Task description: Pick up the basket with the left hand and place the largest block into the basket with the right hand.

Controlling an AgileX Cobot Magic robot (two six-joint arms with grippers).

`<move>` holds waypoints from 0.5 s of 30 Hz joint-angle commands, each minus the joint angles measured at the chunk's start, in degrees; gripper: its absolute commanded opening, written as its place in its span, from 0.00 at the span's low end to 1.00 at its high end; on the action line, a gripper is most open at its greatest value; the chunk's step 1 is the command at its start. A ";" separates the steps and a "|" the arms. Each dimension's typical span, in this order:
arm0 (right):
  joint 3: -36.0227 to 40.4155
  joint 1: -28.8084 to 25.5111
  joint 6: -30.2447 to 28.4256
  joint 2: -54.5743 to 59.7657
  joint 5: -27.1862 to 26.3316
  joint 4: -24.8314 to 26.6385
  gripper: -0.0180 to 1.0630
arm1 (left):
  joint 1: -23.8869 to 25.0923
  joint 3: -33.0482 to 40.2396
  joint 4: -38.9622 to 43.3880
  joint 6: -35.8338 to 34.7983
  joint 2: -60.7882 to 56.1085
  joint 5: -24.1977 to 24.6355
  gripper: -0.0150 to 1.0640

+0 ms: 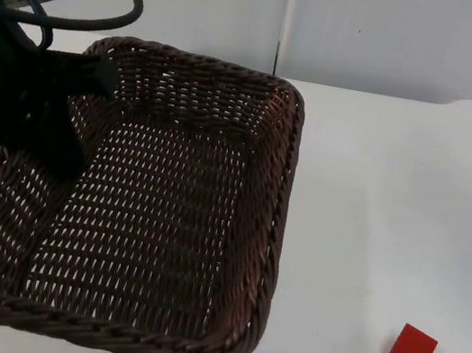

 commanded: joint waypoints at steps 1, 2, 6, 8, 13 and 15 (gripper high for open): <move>-0.37 0.37 -0.58 -0.75 0.02 -0.13 0.02 | -0.31 -0.07 -1.19 -0.20 -0.99 -0.36 0.01; -0.37 0.37 -0.58 -0.75 0.02 -0.13 0.02 | -0.31 -0.07 -1.19 -0.20 -0.99 -0.36 0.01; -0.37 0.37 -2.56 -0.75 0.02 0.67 0.02 | -0.31 -0.07 -1.19 -0.20 -0.99 -0.46 0.01; -0.37 0.37 -4.04 -0.75 0.02 2.08 0.02 | -0.31 -0.07 -1.19 -0.20 -0.99 -0.46 0.01; -0.37 0.37 -8.28 -0.75 -0.09 7.32 0.02 | -0.31 -0.07 -1.19 -0.20 -0.99 -0.46 0.01; -0.37 0.72 -10.66 -0.75 0.01 10.46 0.02 | -0.31 -0.07 -1.19 -0.20 -0.99 -0.46 0.01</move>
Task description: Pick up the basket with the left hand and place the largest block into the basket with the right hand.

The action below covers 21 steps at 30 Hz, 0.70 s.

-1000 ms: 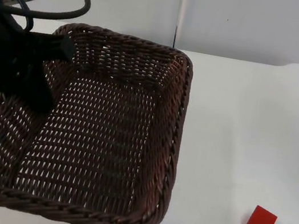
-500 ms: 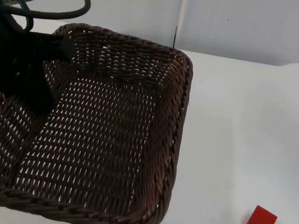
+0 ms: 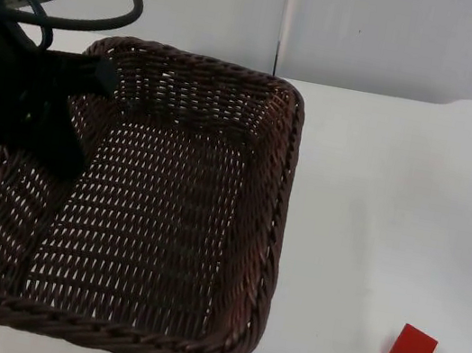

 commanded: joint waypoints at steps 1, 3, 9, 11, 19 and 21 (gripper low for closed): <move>-0.37 0.99 -2.09 -0.62 -0.09 2.06 0.02 | -0.31 -0.07 -1.19 -0.20 -0.99 -0.37 0.01; -0.37 2.27 -2.31 -0.61 -0.25 1.79 0.02 | -0.31 -0.07 -1.19 -0.20 -0.99 -0.37 0.01; -0.37 10.75 -3.73 -0.28 -5.69 0.39 0.02 | -0.31 -0.07 -1.19 -0.20 -0.99 -0.49 0.01; -0.37 13.69 -3.96 -0.28 -7.88 0.01 0.02 | -0.31 -0.07 -1.19 -0.20 -0.99 -0.49 0.01; -5.46 21.61 -3.96 5.21 -5.86 0.01 0.02 | -0.31 -0.07 -1.19 -0.20 -0.99 -0.49 0.01; -8.24 23.62 -3.96 8.45 -3.93 0.01 0.02 | -0.31 -0.07 -1.19 -0.20 -0.99 -0.49 0.01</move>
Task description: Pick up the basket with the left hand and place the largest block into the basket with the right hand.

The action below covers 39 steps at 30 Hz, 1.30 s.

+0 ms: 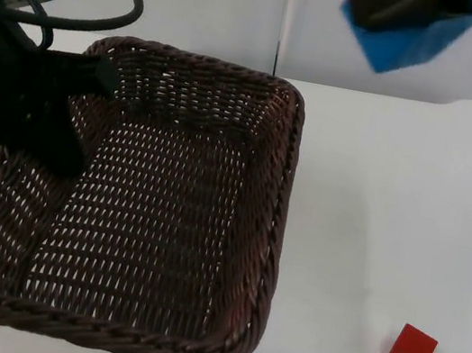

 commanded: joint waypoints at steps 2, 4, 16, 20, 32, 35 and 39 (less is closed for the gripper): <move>-4.46 2.74 -0.40 4.41 2.88 -0.37 0.02 | -0.31 -0.07 -1.19 -0.20 -0.99 -0.49 0.01; -7.78 4.48 -0.40 7.78 5.06 -1.63 0.02 | -0.31 -0.07 -1.19 -0.20 -0.99 -0.49 0.01; -15.98 6.99 -0.40 20.02 5.33 -1.00 0.02 | -0.31 -0.07 -1.19 -0.20 -0.99 -0.38 0.01; -15.98 6.99 -0.40 22.21 4.37 -1.32 0.02 | -0.31 -0.07 -1.19 -0.20 -0.99 -0.38 0.01; -15.98 6.99 -0.40 24.99 2.61 -1.22 0.30 | -0.31 -0.07 -1.30 -0.20 -0.99 -0.38 0.01; -15.98 6.99 -0.40 24.99 2.61 -1.22 0.55 | -0.31 -0.07 -1.30 -0.20 -0.99 -0.38 0.01; -15.98 6.99 -0.40 24.99 2.61 -1.22 0.69 | -0.31 -0.07 -1.30 -0.20 -0.99 -0.38 0.01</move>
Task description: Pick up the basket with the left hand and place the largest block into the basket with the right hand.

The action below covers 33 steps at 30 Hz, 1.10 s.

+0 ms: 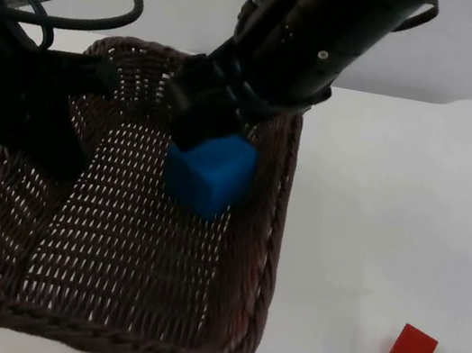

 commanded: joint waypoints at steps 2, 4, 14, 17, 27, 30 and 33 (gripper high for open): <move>-0.50 0.36 -0.30 -0.30 -0.37 -0.07 0.73 | -0.31 -0.16 -1.45 -0.20 -0.99 -0.20 0.01; -0.50 0.36 -0.30 -0.30 0.02 -0.21 0.73 | -0.31 -0.16 -1.45 -0.20 -0.99 -0.10 0.01; -0.38 0.36 1.50 -2.45 3.45 -4.88 0.73 | -0.31 -0.16 -1.45 -0.20 -0.99 -0.10 0.01; 1.61 0.24 2.11 -5.76 3.63 -6.34 0.73 | -0.31 -0.16 -1.35 -0.20 -0.99 0.01 0.01; 17.15 0.11 2.11 -20.41 -2.80 -6.71 0.73 | -0.31 -0.16 -1.24 0.93 -0.99 -0.10 0.01; 20.26 0.11 2.11 -23.89 -3.74 -6.71 0.73 | -0.31 -0.16 -1.24 1.61 -0.99 -0.10 0.01; 24.29 0.11 2.27 -27.85 -4.76 -6.71 0.73 | -0.31 -0.16 -1.24 1.89 -0.99 -0.10 0.01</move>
